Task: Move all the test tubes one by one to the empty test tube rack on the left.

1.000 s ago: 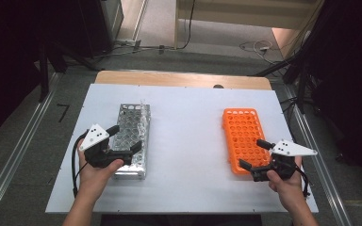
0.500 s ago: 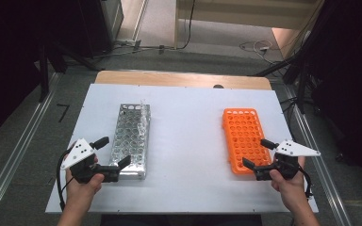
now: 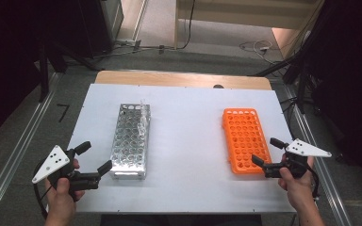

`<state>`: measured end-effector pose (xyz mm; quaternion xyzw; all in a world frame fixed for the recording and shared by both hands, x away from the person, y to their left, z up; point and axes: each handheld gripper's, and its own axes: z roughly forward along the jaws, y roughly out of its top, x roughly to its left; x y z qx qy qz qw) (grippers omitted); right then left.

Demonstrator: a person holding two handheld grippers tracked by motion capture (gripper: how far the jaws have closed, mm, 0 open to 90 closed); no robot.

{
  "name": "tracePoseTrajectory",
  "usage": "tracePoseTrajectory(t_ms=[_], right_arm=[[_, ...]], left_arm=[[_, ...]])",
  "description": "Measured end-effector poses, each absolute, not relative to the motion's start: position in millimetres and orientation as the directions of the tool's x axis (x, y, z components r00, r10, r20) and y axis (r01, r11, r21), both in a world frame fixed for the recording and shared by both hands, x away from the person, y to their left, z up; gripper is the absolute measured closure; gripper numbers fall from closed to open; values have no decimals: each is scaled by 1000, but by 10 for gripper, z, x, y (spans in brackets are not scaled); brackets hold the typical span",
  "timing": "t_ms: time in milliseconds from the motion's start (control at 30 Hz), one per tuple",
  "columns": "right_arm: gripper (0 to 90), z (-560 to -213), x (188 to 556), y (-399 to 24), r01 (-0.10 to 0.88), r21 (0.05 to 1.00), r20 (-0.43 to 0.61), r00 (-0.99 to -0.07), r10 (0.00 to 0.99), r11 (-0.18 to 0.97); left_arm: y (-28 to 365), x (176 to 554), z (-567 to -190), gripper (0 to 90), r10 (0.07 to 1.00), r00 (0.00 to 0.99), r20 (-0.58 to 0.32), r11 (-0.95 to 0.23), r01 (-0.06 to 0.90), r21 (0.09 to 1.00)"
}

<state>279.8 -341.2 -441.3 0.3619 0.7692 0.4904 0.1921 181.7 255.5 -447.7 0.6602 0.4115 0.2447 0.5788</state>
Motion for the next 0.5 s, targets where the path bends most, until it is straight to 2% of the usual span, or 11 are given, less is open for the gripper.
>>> tracePoseTrajectory(t_ms=[500], right_arm=[[0,-4432,2804,-3446,367,895,55,-654,755,252]], left_arm=[[2542,1845,-4500,0,830,536,-154,6,267,964]])
